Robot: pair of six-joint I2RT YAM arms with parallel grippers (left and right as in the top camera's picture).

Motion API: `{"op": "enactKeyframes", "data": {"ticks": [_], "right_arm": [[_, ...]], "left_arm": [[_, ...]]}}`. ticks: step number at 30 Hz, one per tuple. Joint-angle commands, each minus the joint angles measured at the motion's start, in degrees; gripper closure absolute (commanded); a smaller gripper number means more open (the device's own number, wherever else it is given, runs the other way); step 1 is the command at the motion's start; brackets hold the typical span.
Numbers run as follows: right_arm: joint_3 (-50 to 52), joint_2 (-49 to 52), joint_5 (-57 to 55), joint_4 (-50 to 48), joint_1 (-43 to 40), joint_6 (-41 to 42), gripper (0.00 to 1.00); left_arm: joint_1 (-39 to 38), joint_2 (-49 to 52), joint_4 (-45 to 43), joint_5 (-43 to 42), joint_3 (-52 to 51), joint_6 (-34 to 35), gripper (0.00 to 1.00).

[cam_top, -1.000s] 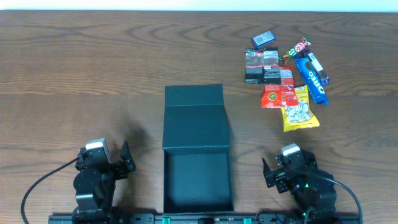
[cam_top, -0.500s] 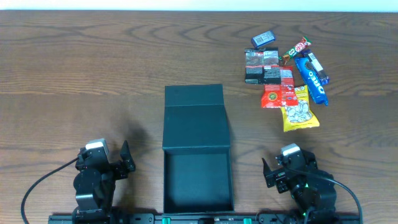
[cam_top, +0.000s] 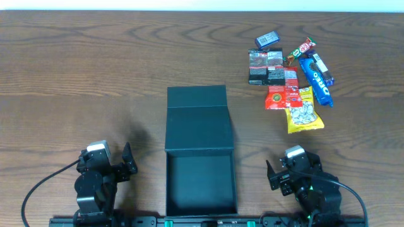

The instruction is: Pack container

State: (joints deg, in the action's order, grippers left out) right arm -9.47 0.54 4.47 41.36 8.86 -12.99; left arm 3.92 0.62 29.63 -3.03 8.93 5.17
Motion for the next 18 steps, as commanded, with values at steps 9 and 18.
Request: {"op": "enactKeyframes", "data": {"ticks": [9, 18], "right_arm": [[0.17, -0.04, 0.04, 0.17, -0.63, 0.55, 0.01], [0.17, -0.04, 0.04, 0.17, -0.63, 0.55, 0.01]], "left_arm": [[0.28, 0.0, -0.9, -2.45, -0.83, 2.19, 0.05], [0.13, 0.44, -9.81, -25.81, -0.13, 13.29, 0.05]]}}
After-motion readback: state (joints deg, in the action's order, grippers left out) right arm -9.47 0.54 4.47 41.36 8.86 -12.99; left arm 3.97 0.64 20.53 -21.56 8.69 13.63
